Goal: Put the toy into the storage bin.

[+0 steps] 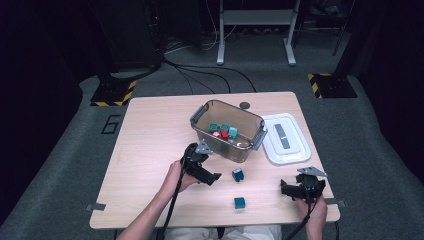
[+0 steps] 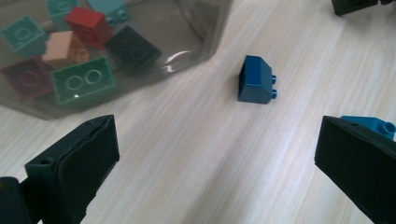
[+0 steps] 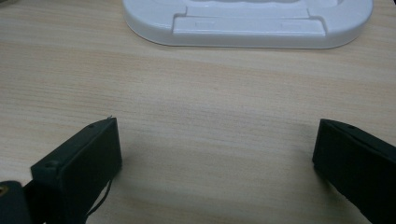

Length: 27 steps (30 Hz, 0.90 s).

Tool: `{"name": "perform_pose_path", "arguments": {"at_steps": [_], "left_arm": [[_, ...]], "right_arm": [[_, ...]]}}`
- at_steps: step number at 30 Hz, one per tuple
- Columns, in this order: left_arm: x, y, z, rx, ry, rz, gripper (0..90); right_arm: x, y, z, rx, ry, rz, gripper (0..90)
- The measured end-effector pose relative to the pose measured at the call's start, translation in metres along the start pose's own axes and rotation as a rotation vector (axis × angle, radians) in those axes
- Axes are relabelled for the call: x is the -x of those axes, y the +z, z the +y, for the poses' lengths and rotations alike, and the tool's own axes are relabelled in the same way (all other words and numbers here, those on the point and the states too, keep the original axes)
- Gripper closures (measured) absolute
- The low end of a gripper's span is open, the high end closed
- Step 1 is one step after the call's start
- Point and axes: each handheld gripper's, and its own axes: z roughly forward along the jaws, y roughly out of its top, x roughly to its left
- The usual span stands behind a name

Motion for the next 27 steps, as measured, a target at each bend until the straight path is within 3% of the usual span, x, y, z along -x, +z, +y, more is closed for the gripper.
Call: {"name": "perform_pose_path", "arguments": {"at_steps": [6, 15, 21, 27], "left_arm": [[0.011, 0.004, -0.002, 0.026, 0.026, -0.019, 0.0], [0.029, 0.017, -0.003, 0.023, 0.066, -0.075, 0.0], [0.044, 0.033, -0.005, 0.006, 0.095, -0.122, 0.0], [0.057, 0.043, -0.006, -0.022, 0.134, -0.144, 0.0]], "right_arm": [[0.0, 0.0, 0.0, 0.0, 0.0, 0.0, 0.5], [0.0, 0.0, 0.0, 0.0, 0.0, 0.0, 0.5], [0.0, 0.0, 0.0, 0.0, 0.0, 0.0, 0.5], [0.0, 0.0, 0.0, 0.0, -0.001, 0.0, 0.5]]}}
